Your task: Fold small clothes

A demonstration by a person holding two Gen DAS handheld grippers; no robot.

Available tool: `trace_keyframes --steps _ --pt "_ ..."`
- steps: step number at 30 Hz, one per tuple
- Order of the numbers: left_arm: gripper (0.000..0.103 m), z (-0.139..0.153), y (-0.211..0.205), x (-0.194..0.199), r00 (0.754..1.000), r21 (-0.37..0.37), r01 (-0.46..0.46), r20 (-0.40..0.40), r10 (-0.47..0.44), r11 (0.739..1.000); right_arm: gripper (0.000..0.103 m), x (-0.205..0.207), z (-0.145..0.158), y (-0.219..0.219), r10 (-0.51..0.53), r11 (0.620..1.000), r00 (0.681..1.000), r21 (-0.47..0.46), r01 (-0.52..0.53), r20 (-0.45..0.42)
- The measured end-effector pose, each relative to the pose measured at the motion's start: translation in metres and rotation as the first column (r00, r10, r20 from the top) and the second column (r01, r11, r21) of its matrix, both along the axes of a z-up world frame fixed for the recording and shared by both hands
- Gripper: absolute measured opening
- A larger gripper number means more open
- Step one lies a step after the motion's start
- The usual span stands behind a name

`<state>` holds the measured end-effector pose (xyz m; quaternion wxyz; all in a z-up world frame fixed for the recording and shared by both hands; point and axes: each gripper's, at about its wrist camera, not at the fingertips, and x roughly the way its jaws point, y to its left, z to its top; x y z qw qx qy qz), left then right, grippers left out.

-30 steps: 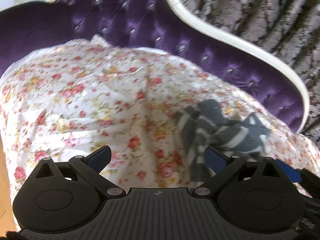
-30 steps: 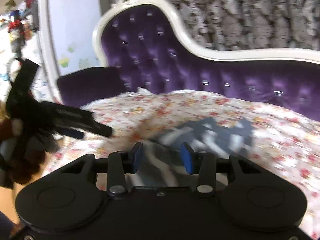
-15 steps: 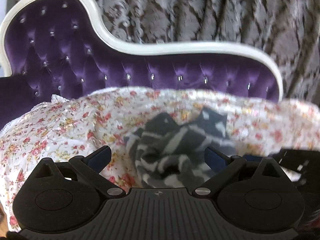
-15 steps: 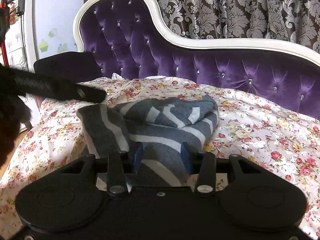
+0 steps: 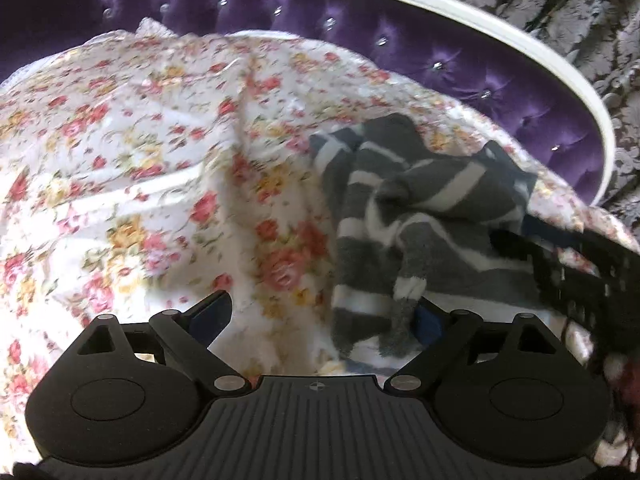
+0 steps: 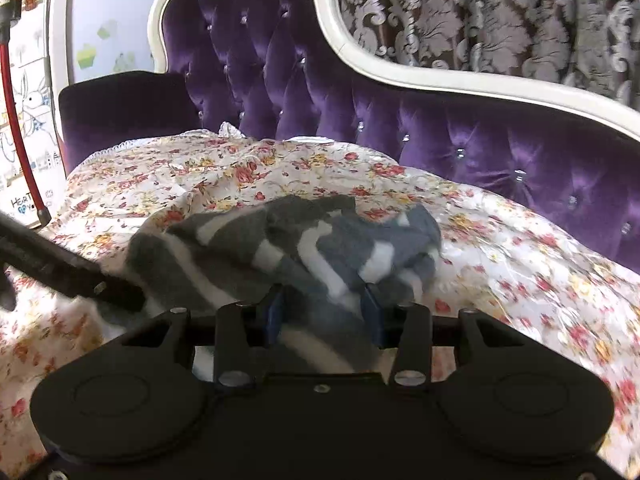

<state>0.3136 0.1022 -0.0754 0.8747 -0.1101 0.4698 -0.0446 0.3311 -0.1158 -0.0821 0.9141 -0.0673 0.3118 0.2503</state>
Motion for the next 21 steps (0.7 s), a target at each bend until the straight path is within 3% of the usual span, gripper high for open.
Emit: trace_keyframes --steps 8,12,17,21 --pt "0.092 0.000 -0.004 -0.004 0.999 0.046 0.027 -0.021 -0.026 0.999 0.052 0.084 0.000 0.030 0.004 1.000 0.996 0.025 -0.002 -0.084" --pt "0.092 0.000 0.000 -0.003 0.999 0.031 0.034 -0.030 -0.033 0.999 0.052 0.113 -0.003 0.036 -0.023 0.997 0.991 0.068 0.033 -0.135" --pt "0.092 0.012 0.007 -0.007 0.998 0.002 0.070 0.006 -0.070 0.998 0.052 0.098 0.008 0.021 -0.041 0.989 0.993 0.137 0.056 -0.115" --pt "0.092 0.035 0.016 -0.014 0.993 0.008 0.052 0.107 -0.052 0.999 0.052 0.058 0.017 0.021 0.006 0.997 1.000 0.072 -0.005 -0.018"
